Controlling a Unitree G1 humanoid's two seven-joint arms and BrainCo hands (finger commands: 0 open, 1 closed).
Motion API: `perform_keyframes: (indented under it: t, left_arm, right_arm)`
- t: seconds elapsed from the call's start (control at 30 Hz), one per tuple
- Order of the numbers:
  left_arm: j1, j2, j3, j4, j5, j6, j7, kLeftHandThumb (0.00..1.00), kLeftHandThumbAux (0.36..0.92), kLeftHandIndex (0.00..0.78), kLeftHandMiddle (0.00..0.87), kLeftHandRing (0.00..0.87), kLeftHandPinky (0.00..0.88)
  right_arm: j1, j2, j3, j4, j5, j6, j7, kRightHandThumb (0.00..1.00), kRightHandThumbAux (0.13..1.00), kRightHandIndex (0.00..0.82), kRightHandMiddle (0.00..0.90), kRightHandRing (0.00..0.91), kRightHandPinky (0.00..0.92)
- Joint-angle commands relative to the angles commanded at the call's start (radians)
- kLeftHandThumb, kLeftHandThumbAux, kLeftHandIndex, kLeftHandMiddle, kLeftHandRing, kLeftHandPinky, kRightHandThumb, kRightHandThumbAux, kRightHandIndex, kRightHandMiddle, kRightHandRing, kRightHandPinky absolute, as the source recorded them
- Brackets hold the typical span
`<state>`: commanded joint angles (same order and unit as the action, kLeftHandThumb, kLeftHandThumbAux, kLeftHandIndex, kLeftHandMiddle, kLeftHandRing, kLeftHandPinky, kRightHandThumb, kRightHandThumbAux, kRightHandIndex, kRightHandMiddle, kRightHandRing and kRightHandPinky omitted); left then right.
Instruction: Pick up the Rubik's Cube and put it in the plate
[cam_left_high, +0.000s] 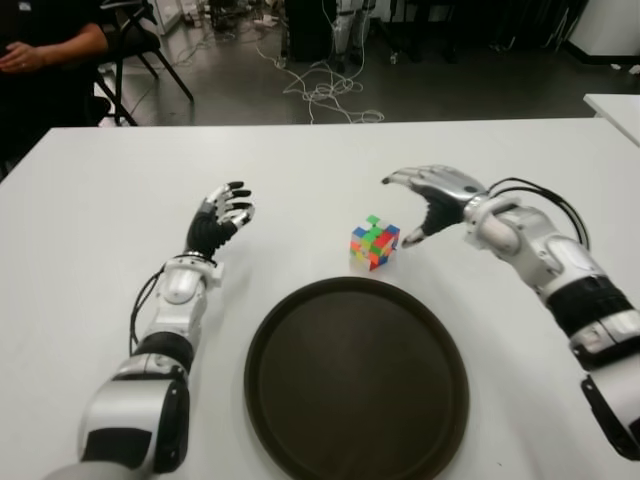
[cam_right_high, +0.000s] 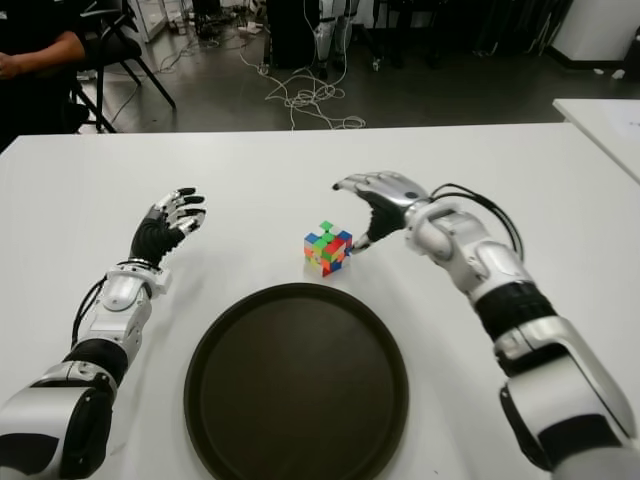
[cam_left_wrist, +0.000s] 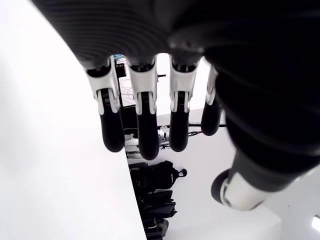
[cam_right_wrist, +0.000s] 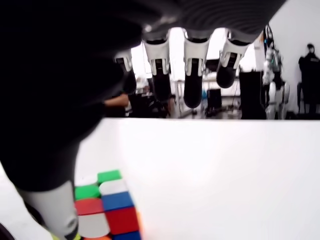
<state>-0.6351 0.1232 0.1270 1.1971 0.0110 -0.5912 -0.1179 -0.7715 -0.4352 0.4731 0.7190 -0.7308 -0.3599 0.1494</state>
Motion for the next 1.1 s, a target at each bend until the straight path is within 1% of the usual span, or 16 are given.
perform_keyframes:
  t: [0.17, 0.27, 0.5, 0.93, 1.1]
  left_arm:
    - [-0.002, 0.0, 0.003, 0.001, -0.004, 0.006, -0.007, 0.166, 0.734, 0.206, 0.254, 0.261, 0.28]
    - [-0.002, 0.001, 0.004, 0.002, -0.004, 0.004, -0.011, 0.169, 0.734, 0.205, 0.254, 0.261, 0.279]
    - [0.0, 0.002, 0.005, 0.002, -0.004, -0.003, -0.02, 0.167, 0.743, 0.204, 0.253, 0.264, 0.283]
    - [-0.002, 0.002, 0.008, 0.003, -0.002, 0.006, -0.009, 0.159, 0.746, 0.208, 0.255, 0.263, 0.286]
    - [-0.003, 0.002, 0.01, 0.004, -0.003, 0.012, -0.01, 0.155, 0.749, 0.205, 0.252, 0.259, 0.278]
  right_arm:
    - [-0.016, 0.017, 0.013, 0.036, -0.005, -0.012, -0.012, 0.0, 0.782, 0.148, 0.175, 0.163, 0.124]
    - [-0.022, 0.017, 0.016, 0.045, -0.004, -0.017, -0.007, 0.0, 0.786, 0.15, 0.175, 0.162, 0.119]
    - [-0.031, 0.031, 0.022, 0.067, -0.003, -0.027, -0.019, 0.0, 0.794, 0.16, 0.187, 0.172, 0.128]
    - [-0.037, 0.036, 0.037, 0.07, -0.015, -0.019, -0.029, 0.0, 0.81, 0.153, 0.18, 0.169, 0.133]
    - [-0.038, 0.038, 0.038, 0.075, -0.013, -0.02, -0.031, 0.0, 0.803, 0.144, 0.172, 0.164, 0.128]
